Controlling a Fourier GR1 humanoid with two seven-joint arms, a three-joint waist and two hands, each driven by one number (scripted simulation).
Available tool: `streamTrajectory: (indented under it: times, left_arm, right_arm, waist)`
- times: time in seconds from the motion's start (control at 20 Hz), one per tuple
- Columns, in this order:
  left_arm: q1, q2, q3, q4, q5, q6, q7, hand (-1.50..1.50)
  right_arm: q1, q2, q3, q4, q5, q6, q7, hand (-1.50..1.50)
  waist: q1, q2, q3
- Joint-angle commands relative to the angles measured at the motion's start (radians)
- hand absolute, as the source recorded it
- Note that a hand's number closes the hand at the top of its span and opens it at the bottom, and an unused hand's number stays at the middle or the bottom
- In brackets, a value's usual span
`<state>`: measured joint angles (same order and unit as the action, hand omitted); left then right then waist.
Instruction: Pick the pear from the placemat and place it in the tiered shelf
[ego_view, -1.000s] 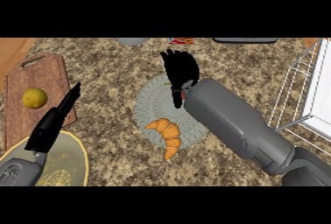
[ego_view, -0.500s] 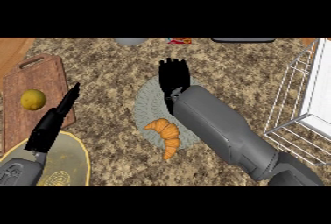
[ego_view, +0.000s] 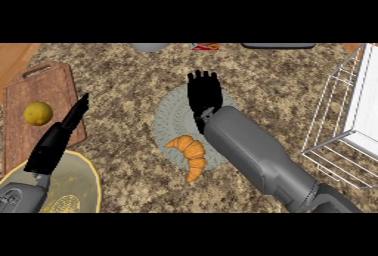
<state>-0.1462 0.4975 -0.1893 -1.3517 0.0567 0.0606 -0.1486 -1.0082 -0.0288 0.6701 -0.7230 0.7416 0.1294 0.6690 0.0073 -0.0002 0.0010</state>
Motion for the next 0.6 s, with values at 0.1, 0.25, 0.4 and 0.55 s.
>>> streamTrajectory:
  times: [0.1,0.25,0.4,0.55]
  left_arm:
    - [-0.009,-0.040,0.014,0.005,-0.045,-0.001,0.010,0.00]
    - [0.053,-0.039,0.028,-0.036,-0.056,-0.014,-0.019,0.00]
    - [0.020,-0.045,0.030,-0.055,-0.076,-0.031,0.038,0.00]
    - [-0.007,-0.059,0.064,-0.027,-0.079,-0.045,0.049,0.00]
  right_arm:
    - [0.025,0.028,-0.015,0.073,0.107,-0.126,-0.055,-1.50]
    - [0.080,0.027,-0.020,-0.013,0.142,-0.103,-0.008,-1.50]
    - [0.042,0.028,-0.011,0.091,0.093,-0.159,-0.041,-1.50]
    - [0.071,0.028,-0.059,0.073,0.150,-0.122,-0.084,-1.50]
  waist:
    - [0.004,0.003,-0.001]
    - [0.000,-0.001,-0.001]
    - [0.016,0.004,-0.001]
    - [0.003,0.002,-0.001]
